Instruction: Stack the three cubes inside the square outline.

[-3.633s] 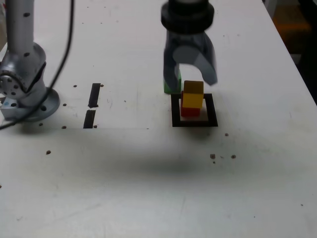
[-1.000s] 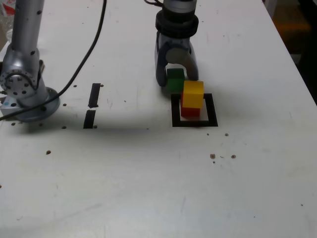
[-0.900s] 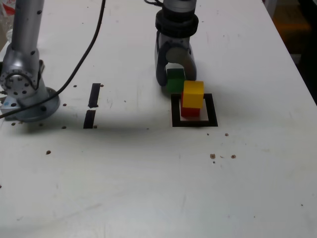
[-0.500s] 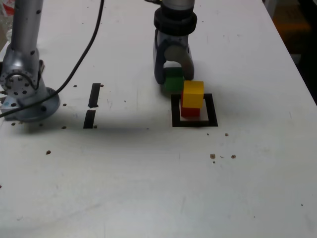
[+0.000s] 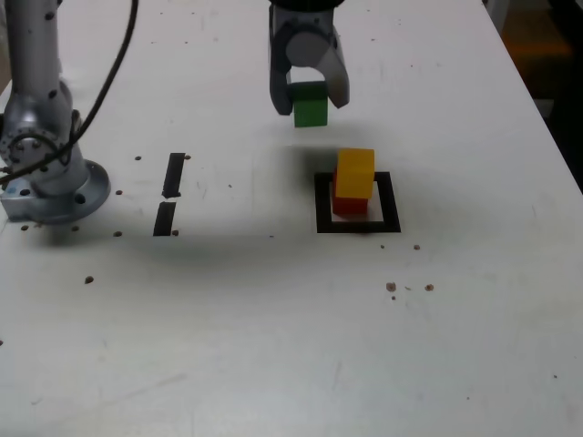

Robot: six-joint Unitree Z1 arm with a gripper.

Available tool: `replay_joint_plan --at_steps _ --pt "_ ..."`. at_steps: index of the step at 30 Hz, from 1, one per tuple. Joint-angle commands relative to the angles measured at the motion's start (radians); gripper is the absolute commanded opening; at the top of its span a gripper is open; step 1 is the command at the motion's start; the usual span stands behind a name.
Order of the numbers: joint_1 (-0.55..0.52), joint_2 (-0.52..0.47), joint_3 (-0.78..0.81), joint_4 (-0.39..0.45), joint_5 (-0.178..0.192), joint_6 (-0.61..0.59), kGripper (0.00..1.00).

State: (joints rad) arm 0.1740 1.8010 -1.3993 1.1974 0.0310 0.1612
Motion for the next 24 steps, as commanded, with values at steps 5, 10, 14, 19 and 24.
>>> replay_joint_plan --at_steps 5,10,14,19,24 --pt "-0.062 -0.037 -0.103 0.093 -0.001 -0.03 0.15" --pt "-0.153 -0.045 -0.174 0.145 -0.015 -0.095 0.16" --pt "-0.208 -0.029 -0.193 0.148 -0.024 -0.139 0.16" --pt "-0.254 -0.001 -0.212 0.148 -0.031 -0.172 0.16" --pt "-0.272 0.032 -0.214 0.139 -0.033 -0.186 0.16"
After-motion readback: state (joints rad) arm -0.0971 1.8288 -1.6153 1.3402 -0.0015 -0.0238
